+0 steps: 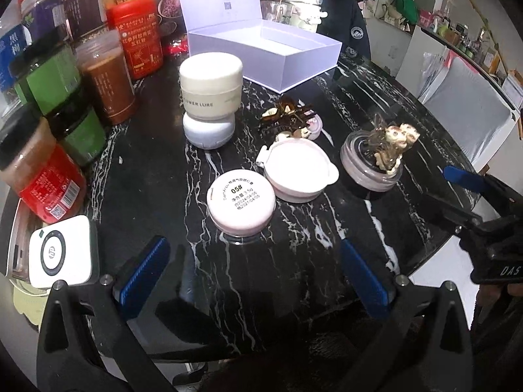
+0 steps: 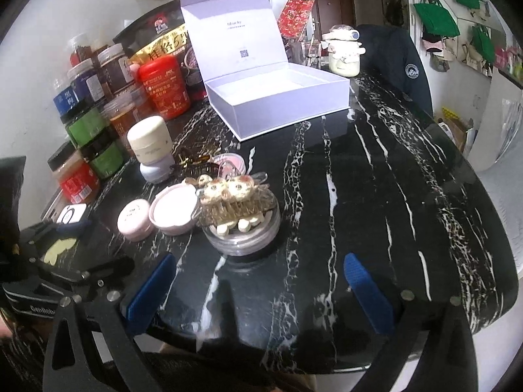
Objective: Organize objects
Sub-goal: 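Close the right gripper on the gold hair claw clip atop the tin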
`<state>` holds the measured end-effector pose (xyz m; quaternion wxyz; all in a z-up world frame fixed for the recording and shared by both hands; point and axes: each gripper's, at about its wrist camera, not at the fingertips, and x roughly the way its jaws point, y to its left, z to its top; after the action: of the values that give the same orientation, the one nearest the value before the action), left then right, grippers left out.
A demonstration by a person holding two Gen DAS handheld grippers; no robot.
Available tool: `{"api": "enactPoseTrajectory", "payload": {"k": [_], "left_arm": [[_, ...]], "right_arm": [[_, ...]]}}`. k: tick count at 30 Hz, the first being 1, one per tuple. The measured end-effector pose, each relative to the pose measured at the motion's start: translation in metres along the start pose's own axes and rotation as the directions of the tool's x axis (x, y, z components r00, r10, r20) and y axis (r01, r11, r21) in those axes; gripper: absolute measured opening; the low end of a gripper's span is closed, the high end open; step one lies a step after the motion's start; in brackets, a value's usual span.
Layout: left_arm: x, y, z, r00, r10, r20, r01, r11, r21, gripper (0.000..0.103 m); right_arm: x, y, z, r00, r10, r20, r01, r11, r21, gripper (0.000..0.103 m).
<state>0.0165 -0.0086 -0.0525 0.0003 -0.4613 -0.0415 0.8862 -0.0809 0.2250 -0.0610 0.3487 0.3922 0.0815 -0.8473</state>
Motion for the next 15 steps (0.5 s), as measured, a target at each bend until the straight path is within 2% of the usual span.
{"api": "enactPoseTrajectory", "payload": {"k": [11, 15], "left_arm": [[0.017, 0.008, 0.004, 0.999, -0.037, -0.007, 0.037, 0.999, -0.029, 0.103], [0.027, 0.009, 0.007, 0.999, -0.026, -0.033, 0.025, 0.999, -0.027, 0.102]], "right_arm": [[0.017, 0.001, 0.007, 1.0, 0.026, 0.018, -0.026, 1.0, 0.001, 0.103], [0.02, 0.001, 0.011, 0.999, 0.039, 0.025, -0.039, 0.999, 0.0, 0.098]]}}
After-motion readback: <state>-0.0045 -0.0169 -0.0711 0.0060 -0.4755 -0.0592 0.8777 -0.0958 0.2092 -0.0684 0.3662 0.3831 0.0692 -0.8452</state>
